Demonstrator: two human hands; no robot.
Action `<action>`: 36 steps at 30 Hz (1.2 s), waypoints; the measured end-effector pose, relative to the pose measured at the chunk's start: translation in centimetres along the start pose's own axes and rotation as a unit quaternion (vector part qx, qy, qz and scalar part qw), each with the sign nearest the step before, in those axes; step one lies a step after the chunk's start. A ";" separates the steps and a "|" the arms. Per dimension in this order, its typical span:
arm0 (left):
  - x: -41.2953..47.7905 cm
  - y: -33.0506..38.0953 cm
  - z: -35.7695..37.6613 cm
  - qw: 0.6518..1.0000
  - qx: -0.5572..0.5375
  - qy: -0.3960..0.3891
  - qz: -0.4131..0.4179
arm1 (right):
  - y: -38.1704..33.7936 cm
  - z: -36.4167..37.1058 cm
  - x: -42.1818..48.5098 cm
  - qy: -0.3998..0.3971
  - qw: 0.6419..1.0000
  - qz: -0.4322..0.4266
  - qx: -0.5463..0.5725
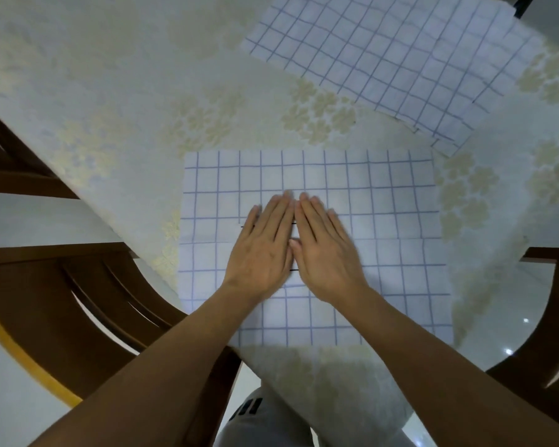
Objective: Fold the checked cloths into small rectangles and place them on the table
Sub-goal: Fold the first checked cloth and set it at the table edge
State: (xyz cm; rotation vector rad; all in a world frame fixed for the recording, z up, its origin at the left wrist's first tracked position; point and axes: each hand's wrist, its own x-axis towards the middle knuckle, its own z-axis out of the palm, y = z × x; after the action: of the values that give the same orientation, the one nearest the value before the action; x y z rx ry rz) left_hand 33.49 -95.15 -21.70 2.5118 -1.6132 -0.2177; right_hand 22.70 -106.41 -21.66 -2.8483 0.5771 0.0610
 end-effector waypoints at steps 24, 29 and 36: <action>-3.2 -1.4 0.0 0.990 0.031 -0.090 -0.102 | 3.4 0.4 -3.1 -0.031 0.999 0.019 -0.029; -3.7 -2.3 -0.7 0.986 0.030 -0.105 -0.129 | 3.8 -0.1 -3.4 -0.046 0.998 0.035 -0.033; -5.3 -2.2 -3.8 0.969 -0.125 0.035 -0.210 | 4.3 -4.2 -4.3 0.006 0.996 0.092 -0.001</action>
State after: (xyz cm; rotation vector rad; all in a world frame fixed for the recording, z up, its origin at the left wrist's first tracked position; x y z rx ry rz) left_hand 34.03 -89.29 -18.22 2.5909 -0.9425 -0.3504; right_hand 17.08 -109.60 -18.14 -2.7922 0.8396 0.0771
